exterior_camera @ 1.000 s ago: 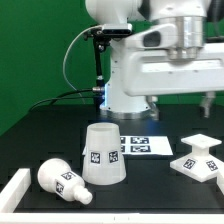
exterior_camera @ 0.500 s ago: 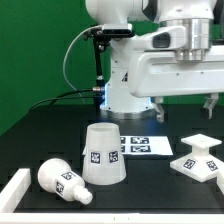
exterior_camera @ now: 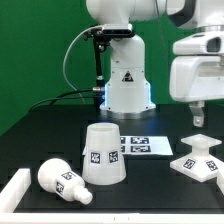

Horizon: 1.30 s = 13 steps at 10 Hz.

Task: Assemble lamp

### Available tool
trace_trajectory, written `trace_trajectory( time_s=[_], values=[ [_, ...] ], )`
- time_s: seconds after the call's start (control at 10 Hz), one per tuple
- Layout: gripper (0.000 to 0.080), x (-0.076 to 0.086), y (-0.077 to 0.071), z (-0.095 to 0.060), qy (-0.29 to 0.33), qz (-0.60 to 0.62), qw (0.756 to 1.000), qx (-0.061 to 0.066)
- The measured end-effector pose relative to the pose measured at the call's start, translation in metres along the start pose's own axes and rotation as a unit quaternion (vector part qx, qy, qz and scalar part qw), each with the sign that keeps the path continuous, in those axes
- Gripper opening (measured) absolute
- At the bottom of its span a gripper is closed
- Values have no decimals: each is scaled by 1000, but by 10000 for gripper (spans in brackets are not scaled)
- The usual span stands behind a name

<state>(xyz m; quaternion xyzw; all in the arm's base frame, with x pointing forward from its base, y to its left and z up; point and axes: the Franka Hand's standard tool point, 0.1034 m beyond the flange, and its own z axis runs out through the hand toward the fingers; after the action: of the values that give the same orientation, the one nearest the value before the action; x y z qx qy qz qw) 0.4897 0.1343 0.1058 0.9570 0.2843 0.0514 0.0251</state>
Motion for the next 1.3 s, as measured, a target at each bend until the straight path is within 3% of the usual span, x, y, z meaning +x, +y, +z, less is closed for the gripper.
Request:
trace_trajectory(
  time_s=[0.2,0.3,0.4,0.6,0.9,1.1,1.3],
  values=[
    [699,-2,2,2,-1,-4,1000,2],
    [699,-11,4,8,-9,1,1000,14],
    [699,-18,-3,18,-19,3,1000,21],
    [699,-26,-8,33,-34,2,999,25],
    [699,-25,-8,32,-33,2,999,25],
    [699,-28,-16,47,-45,7,998,33],
    [699,-28,-13,50,-51,7,998,35]
  ],
)
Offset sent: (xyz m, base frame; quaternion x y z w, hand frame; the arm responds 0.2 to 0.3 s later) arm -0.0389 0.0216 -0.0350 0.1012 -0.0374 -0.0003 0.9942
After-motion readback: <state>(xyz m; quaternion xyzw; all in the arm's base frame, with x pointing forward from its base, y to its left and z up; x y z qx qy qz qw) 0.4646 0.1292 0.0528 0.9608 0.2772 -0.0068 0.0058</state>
